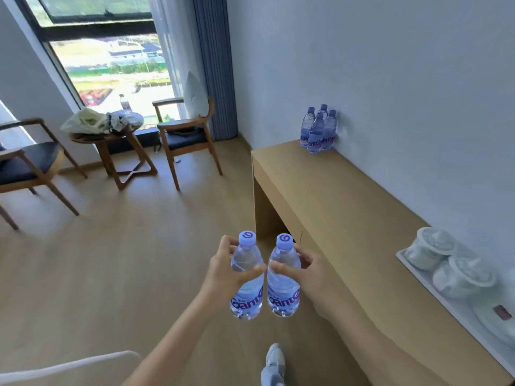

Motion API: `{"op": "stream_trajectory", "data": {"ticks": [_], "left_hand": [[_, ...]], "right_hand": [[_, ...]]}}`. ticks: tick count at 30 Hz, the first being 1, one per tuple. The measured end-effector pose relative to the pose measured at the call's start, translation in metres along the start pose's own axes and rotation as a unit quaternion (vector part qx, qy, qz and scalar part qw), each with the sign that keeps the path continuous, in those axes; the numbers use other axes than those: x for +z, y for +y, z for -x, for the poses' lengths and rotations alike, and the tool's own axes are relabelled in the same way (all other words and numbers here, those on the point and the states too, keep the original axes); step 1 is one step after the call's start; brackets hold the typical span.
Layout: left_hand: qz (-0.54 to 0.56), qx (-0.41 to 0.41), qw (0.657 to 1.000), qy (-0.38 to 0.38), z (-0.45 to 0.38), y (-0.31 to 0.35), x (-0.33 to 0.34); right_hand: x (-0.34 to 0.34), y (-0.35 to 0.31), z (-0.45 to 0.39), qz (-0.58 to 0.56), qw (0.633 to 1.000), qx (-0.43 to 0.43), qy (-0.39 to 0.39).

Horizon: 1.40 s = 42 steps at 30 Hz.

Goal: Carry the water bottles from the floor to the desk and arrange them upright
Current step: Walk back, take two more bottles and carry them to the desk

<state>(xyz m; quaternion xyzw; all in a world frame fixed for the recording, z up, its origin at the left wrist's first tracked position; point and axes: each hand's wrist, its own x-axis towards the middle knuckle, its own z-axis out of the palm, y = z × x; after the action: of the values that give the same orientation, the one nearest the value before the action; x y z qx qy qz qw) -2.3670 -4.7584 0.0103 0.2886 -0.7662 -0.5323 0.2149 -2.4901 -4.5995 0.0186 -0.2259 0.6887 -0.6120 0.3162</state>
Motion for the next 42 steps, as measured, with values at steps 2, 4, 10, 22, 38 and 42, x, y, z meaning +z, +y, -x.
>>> {"op": "stream_trajectory", "data": {"ticks": [2, 4, 10, 22, 38, 42], "left_hand": [[0.0, 0.005, 1.0, -0.012, -0.059, 0.001, 0.008], [-0.002, 0.001, 1.0, -0.031, -0.117, 0.005, 0.016], [-0.005, 0.016, 0.997, -0.076, -0.261, 0.032, 0.038], [0.007, 0.057, 0.969, -0.241, -0.522, 0.026, 0.129], [0.002, 0.096, 0.924, -0.369, -0.696, 0.022, 0.253], [-0.02, 0.104, 0.931, -0.349, -0.708, 0.017, 0.269]], "right_hand": [[-0.011, -0.005, -0.054, -0.004, 1.0, 0.001, 0.019], [-0.022, -0.014, -0.107, -0.001, 0.999, 0.001, 0.035], [-0.057, -0.046, -0.228, -0.008, 0.996, -0.014, 0.088], [-0.12, -0.048, -0.431, -0.011, 0.964, 0.0, 0.266], [-0.206, -0.044, -0.569, -0.038, 0.88, 0.076, 0.468], [-0.219, -0.038, -0.582, -0.035, 0.878, 0.074, 0.471]]}}
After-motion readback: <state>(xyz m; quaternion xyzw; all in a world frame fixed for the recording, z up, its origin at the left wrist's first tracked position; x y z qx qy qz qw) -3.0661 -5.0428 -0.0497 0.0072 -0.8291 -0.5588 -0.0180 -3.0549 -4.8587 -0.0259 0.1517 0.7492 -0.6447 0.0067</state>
